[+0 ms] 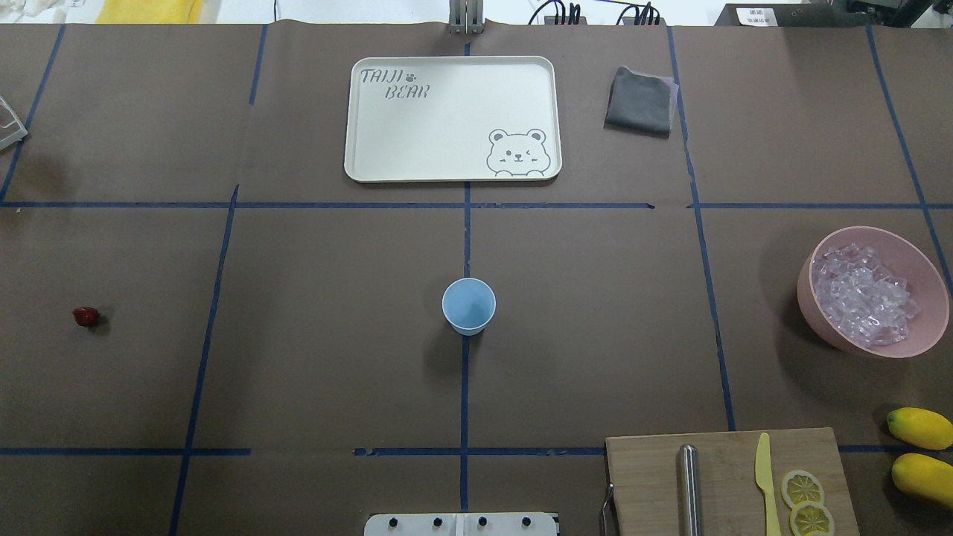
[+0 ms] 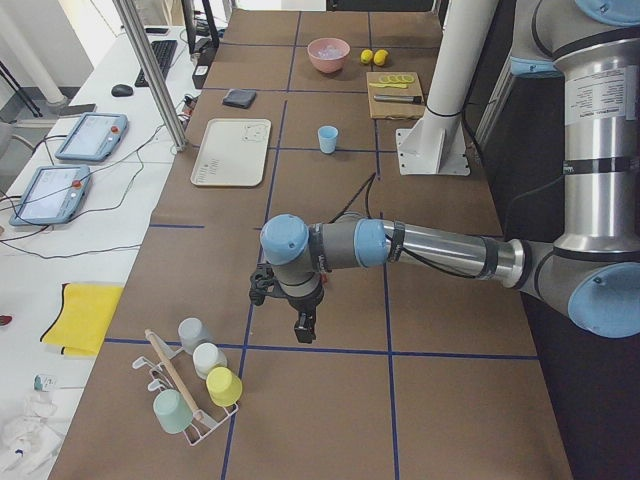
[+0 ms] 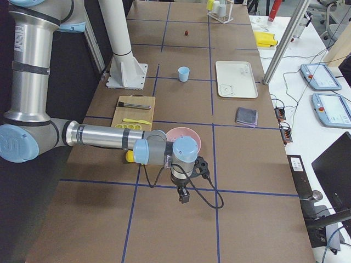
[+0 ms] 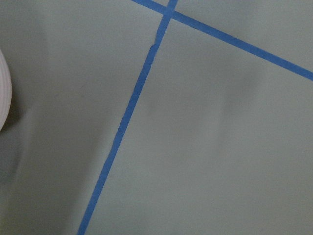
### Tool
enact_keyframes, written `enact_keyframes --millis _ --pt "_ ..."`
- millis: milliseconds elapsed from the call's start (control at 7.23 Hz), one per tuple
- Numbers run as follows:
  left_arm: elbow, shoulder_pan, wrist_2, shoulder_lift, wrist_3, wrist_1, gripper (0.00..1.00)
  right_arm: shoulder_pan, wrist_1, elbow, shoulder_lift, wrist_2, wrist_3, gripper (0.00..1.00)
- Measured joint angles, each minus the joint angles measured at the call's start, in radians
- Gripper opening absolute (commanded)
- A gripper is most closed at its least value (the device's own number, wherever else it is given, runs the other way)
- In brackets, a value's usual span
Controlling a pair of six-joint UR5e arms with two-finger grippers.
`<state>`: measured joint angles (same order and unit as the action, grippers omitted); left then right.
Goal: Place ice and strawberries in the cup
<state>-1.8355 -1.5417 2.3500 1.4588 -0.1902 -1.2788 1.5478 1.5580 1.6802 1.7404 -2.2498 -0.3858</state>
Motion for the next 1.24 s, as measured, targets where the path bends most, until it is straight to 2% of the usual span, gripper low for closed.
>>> enact_keyframes --millis 553,830,1245 --pt "0.000 0.000 0.001 0.001 0.000 -0.001 1.00 0.000 -0.001 0.007 0.001 -0.001 -0.001 1.00" --pt "0.003 0.000 0.000 0.001 0.000 -0.002 1.00 0.000 -0.003 0.041 -0.013 -0.004 0.004 1.00" --pt "0.008 0.000 0.000 0.001 0.000 -0.003 1.00 0.000 -0.004 0.062 -0.033 -0.062 0.028 1.00"
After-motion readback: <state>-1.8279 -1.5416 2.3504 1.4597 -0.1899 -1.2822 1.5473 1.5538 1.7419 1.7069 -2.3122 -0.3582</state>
